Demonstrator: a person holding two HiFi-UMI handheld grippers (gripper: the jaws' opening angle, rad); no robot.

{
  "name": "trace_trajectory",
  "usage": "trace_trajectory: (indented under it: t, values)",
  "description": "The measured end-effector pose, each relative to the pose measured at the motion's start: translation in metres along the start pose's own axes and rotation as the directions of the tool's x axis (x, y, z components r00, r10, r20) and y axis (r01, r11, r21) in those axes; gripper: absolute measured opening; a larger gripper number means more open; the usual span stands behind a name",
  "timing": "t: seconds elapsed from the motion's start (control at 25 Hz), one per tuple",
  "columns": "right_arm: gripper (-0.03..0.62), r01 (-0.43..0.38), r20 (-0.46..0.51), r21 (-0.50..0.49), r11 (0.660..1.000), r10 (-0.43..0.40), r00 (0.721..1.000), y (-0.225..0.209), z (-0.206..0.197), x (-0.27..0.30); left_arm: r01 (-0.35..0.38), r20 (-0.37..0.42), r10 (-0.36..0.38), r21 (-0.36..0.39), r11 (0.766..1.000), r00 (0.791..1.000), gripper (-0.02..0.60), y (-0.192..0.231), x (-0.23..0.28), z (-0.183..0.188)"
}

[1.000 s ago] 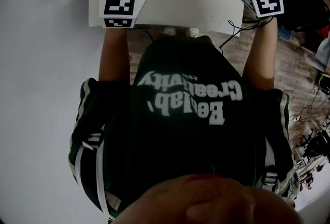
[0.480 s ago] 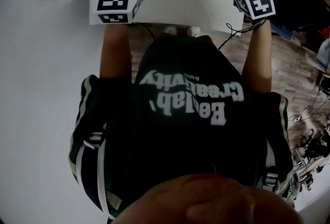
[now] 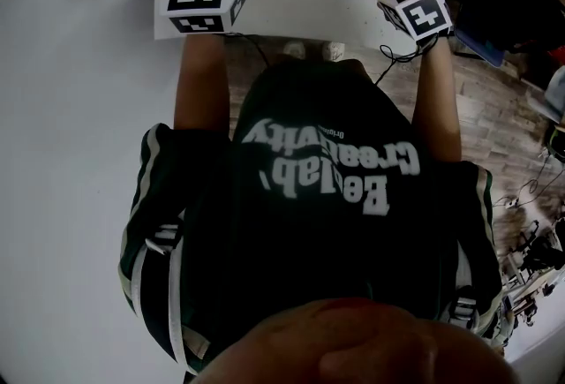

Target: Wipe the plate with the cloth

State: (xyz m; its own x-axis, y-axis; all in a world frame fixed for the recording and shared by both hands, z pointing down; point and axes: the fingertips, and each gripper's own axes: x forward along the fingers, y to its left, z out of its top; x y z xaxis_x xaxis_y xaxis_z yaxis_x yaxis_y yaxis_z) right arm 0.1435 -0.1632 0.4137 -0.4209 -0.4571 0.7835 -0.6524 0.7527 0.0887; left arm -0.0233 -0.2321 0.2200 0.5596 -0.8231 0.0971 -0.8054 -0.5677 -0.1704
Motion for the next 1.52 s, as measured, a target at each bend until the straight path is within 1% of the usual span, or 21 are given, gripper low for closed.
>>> trace_trajectory:
  t: [0.28,0.4,0.56,0.76,0.92,1.0,1.12,1.32,1.4,1.52]
  values:
    - [0.114,-0.046,-0.015,-0.061,0.997,0.045,0.999,0.037,0.003,0.007,-0.010,0.004,0.010,-0.009,1.000,1.000,0.019,-0.004,-0.007,0.000]
    - [0.114,-0.067,-0.005,-0.087,0.994,0.067,0.998,0.054,0.007,0.011,-0.021,0.008,0.021,-0.033,0.999,1.000,0.018,-0.001,-0.012,-0.005]
    - [0.114,-0.105,0.020,-0.109,0.989,0.108,0.994,0.062,0.014,0.014,-0.025,0.009,0.026,-0.065,0.998,1.000,0.017,-0.001,-0.001,-0.005]
    - [0.114,-0.138,0.025,-0.145,0.980,0.143,0.989,0.077,0.021,0.016,-0.026,-0.003,0.025,-0.070,0.997,1.000,0.017,-0.005,0.007,-0.003]
    - [0.114,-0.167,0.039,-0.173,0.971,0.177,0.983,0.086,0.021,0.023,-0.017,-0.008,0.016,-0.078,0.997,1.000,0.018,-0.017,0.018,-0.015]
    - [0.114,-0.180,0.048,-0.187,0.966,0.192,0.980,0.095,0.027,0.024,-0.012,-0.008,0.011,-0.082,0.997,1.000,0.018,-0.018,0.018,-0.016]
    - [0.114,-0.203,0.080,-0.209,0.957,0.224,0.971,0.118,0.049,0.020,-0.007,-0.010,0.006,-0.088,0.996,1.000,0.017,-0.014,0.008,-0.014]
    - [0.114,-0.230,0.158,-0.236,0.944,0.271,0.949,0.131,0.073,0.007,0.003,-0.016,-0.005,-0.094,0.996,1.000,0.017,-0.027,0.012,-0.017]
    - [0.114,-0.223,0.192,-0.256,0.941,0.275,0.942,0.139,0.085,0.002,0.008,-0.017,-0.010,-0.092,0.996,1.000,0.017,-0.030,0.007,-0.018]
    - [0.114,-0.187,0.253,-0.288,0.939,0.263,0.931,0.148,0.103,-0.008,0.017,-0.023,-0.019,-0.085,0.996,1.000,0.017,-0.034,-0.003,-0.022]
